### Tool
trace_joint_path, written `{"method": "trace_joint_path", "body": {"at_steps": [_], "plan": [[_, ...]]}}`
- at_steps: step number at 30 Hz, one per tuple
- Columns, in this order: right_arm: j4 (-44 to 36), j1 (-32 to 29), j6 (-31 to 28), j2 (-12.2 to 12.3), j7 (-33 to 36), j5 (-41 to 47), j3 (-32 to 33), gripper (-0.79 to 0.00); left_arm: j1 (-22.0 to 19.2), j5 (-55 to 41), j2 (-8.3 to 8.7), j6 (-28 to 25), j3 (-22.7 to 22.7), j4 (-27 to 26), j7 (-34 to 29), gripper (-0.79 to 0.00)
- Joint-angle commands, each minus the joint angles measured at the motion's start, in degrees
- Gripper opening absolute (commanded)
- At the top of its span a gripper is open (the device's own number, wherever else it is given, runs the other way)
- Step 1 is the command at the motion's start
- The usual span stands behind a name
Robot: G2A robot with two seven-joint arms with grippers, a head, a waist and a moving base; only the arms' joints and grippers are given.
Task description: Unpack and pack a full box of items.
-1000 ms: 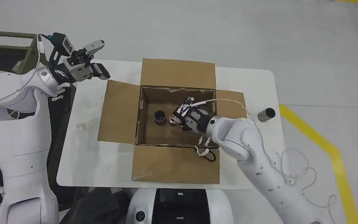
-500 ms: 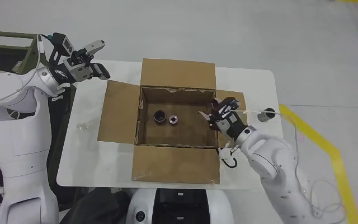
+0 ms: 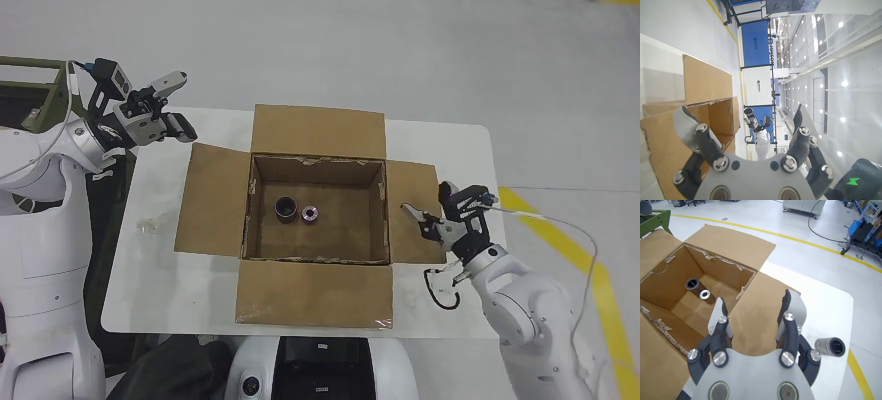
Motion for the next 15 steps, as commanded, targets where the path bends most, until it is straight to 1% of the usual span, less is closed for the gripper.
{"method": "trace_joint_path", "body": {"at_steps": [1, 2, 3, 4, 15], "plan": [[-0.67, 0.01, 0.44, 0.08, 1.87, -0.71, 0.12, -0.089, 0.0, 0.0, 0.0, 0.0, 0.0, 0.0, 0.0, 0.0], [-1.03, 0.02, 1.03, 0.08, 2.51, -0.88, 0.12, -0.049, 0.0, 0.0, 0.0, 0.0, 0.0, 0.0, 0.0, 0.0], [-1.42, 0.1, 1.28, 0.1, 3.19, -1.2, 0.01, -0.065, 0.0, 0.0, 0.0, 0.0, 0.0, 0.0, 0.0, 0.0], [-1.63, 0.21, 1.28, 0.12, 3.71, -1.51, -0.09, -0.129, 0.0, 0.0, 0.0, 0.0, 0.0, 0.0, 0.0, 0.0], [-1.63, 0.21, 1.28, 0.12, 3.71, -1.51, -0.09, -0.129, 0.0, 0.0, 0.0, 0.0, 0.0, 0.0, 0.0, 0.0]]}}
